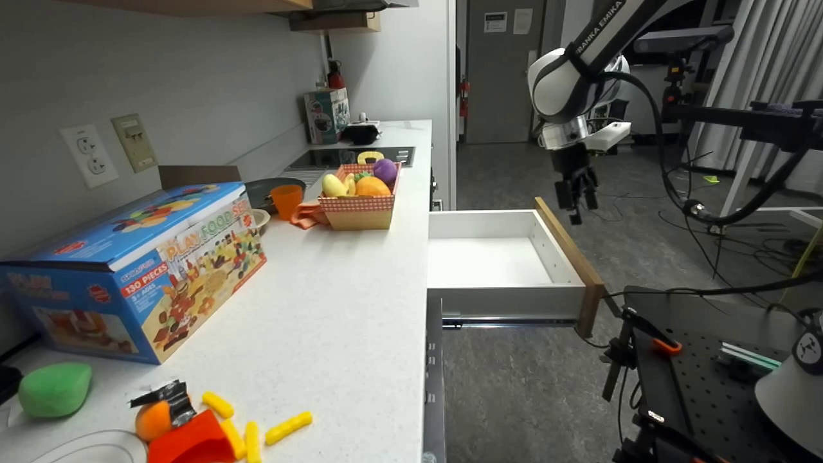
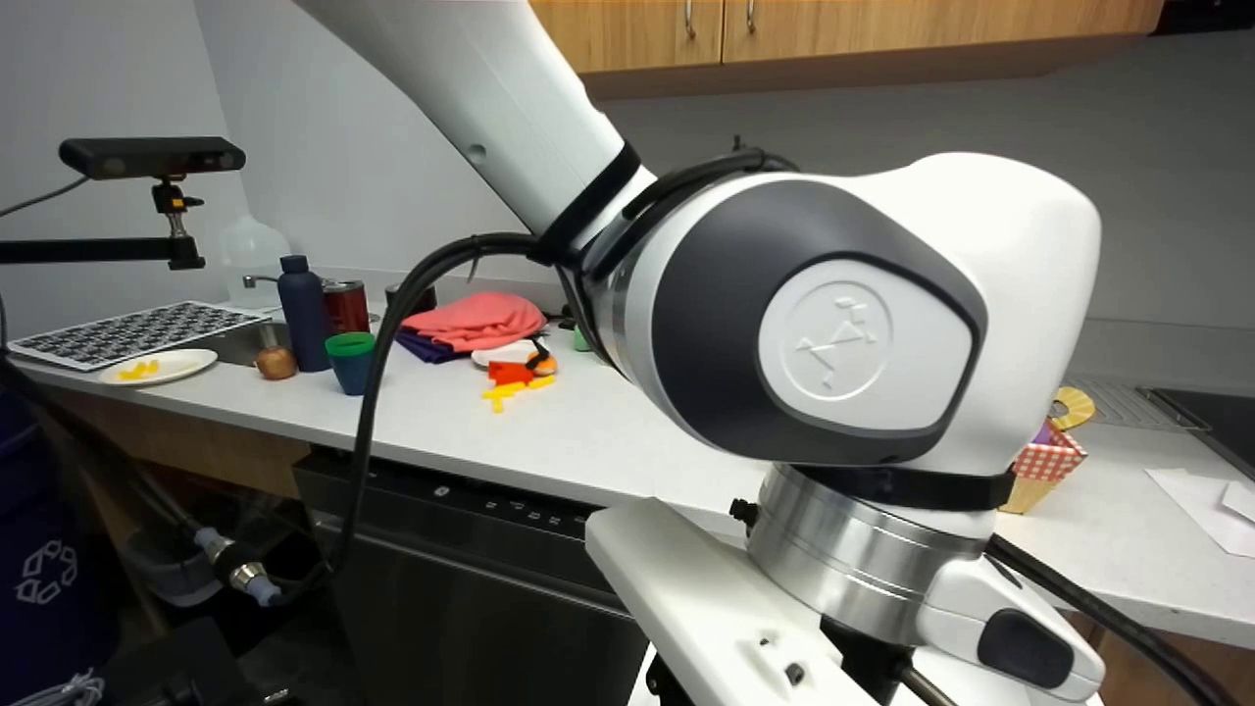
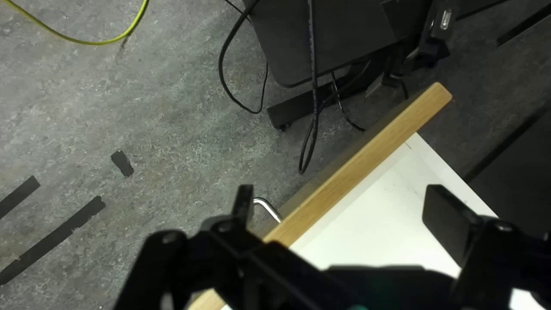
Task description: Put the purple object in the basket, then close the drawer
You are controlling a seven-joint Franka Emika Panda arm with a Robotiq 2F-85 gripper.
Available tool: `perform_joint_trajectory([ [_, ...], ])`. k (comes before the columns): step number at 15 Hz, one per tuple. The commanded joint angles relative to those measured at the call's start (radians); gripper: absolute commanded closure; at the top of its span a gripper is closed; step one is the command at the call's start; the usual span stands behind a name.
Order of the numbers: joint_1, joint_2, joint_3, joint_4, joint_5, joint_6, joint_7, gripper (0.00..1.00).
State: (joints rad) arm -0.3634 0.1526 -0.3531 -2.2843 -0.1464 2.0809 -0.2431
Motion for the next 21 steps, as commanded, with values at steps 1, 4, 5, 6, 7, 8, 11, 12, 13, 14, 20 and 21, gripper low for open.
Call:
perform_joint_trajectory([
  [1, -0.004, 0.001, 0.006, 0.002, 0.0, -0.002, 0.001, 0.0],
  [4, 0.015, 0.043, 0.002, 0.013, -0.112, 0.032, 0.083, 0.0],
  [5, 0.017, 0.057, -0.001, 0.005, -0.152, 0.057, 0.11, 0.0],
  [6, 0.017, 0.075, -0.003, -0.005, -0.187, 0.087, 0.125, 0.0],
  [7, 0.016, 0.094, -0.004, -0.01, -0.214, 0.11, 0.13, 0.0],
  [8, 0.015, 0.115, -0.004, -0.014, -0.238, 0.128, 0.126, 0.0],
  [11, 0.0, 0.166, 0.001, -0.022, -0.254, 0.153, 0.07, 0.0],
  [12, -0.005, 0.181, 0.003, -0.022, -0.249, 0.157, 0.051, 0.0],
  [13, -0.008, 0.197, 0.003, -0.02, -0.248, 0.158, 0.037, 0.0],
  [14, -0.012, 0.21, 0.005, -0.018, -0.243, 0.155, 0.017, 0.0],
  [20, -0.042, 0.271, 0.037, 0.013, -0.175, 0.217, -0.082, 0.0],
  [21, -0.05, 0.28, 0.052, 0.024, -0.139, 0.225, -0.11, 0.0],
])
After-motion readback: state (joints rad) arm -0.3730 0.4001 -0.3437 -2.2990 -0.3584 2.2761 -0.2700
